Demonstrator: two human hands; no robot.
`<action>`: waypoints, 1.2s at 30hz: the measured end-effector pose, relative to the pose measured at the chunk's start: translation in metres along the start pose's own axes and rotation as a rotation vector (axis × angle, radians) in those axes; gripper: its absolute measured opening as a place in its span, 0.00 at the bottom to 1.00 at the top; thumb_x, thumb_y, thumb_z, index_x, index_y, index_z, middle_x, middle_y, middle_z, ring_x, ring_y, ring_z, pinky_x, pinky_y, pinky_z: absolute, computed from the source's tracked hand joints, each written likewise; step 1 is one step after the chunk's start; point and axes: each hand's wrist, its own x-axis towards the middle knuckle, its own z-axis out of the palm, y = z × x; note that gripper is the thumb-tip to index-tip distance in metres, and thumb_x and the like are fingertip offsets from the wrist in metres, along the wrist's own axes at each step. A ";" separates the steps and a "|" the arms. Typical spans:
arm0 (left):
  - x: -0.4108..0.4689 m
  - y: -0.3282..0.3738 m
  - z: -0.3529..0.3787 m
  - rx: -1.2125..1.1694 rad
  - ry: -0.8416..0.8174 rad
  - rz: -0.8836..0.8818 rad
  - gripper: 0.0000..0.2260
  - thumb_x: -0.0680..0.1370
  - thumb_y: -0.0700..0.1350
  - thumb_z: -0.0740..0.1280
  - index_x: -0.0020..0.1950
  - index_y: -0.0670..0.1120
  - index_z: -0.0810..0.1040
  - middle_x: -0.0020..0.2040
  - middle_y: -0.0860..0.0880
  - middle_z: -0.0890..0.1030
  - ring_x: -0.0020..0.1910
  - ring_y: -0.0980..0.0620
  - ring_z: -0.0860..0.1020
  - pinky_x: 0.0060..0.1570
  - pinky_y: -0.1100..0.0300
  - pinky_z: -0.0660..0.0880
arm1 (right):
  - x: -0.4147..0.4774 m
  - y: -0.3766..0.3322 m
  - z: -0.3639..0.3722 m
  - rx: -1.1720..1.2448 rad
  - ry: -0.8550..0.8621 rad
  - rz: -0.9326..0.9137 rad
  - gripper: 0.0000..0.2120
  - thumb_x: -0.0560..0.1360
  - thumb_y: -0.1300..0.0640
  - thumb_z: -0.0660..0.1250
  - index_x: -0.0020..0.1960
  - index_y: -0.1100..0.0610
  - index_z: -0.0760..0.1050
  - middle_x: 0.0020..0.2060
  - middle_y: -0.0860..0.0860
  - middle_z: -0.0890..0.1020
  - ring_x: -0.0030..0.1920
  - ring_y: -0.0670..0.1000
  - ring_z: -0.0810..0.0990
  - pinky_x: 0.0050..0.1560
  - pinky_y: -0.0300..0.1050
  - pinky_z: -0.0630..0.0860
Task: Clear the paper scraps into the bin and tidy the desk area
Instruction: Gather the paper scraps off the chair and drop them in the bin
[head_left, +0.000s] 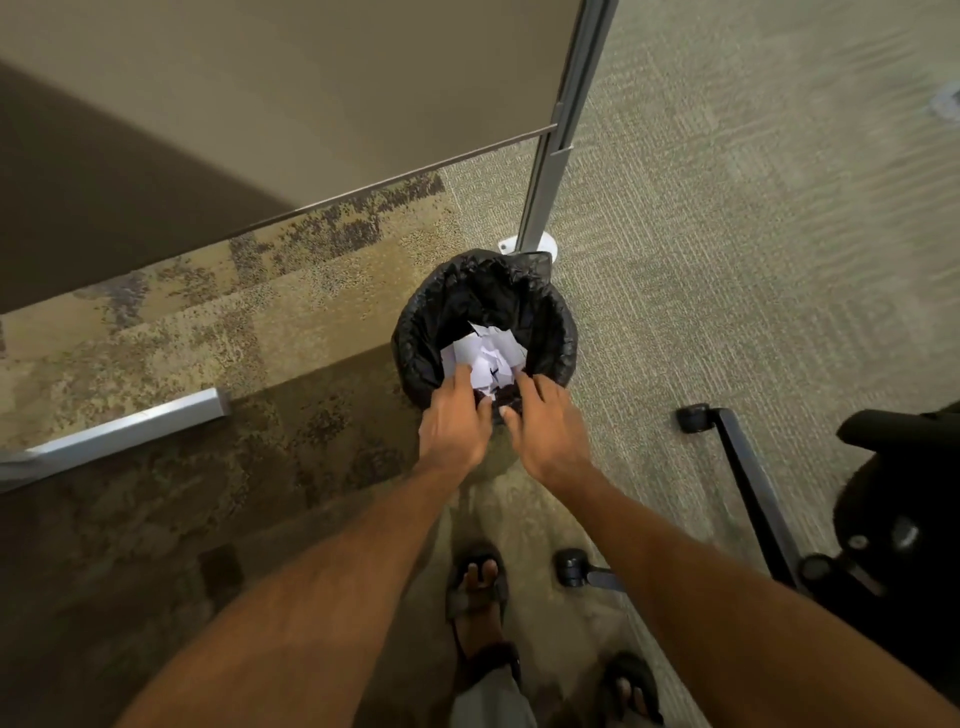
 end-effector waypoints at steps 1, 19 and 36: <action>-0.010 0.003 -0.001 0.009 0.012 0.005 0.17 0.81 0.45 0.61 0.69 0.42 0.64 0.64 0.41 0.73 0.64 0.40 0.71 0.57 0.44 0.73 | -0.011 0.001 -0.003 -0.028 0.002 0.003 0.25 0.80 0.49 0.57 0.74 0.56 0.58 0.68 0.57 0.68 0.68 0.57 0.66 0.65 0.53 0.69; -0.225 0.101 0.008 0.189 0.120 0.120 0.25 0.82 0.57 0.53 0.75 0.45 0.60 0.78 0.45 0.57 0.77 0.47 0.55 0.74 0.50 0.58 | -0.239 0.030 -0.097 -0.109 0.088 0.051 0.27 0.81 0.49 0.48 0.78 0.55 0.46 0.78 0.56 0.51 0.78 0.56 0.46 0.75 0.57 0.41; -0.326 0.240 0.086 0.445 -0.065 0.499 0.28 0.79 0.60 0.57 0.75 0.46 0.63 0.76 0.42 0.61 0.76 0.42 0.59 0.72 0.45 0.59 | -0.387 0.179 -0.159 -0.059 0.231 0.471 0.30 0.79 0.42 0.54 0.77 0.53 0.54 0.76 0.57 0.56 0.76 0.61 0.52 0.74 0.65 0.48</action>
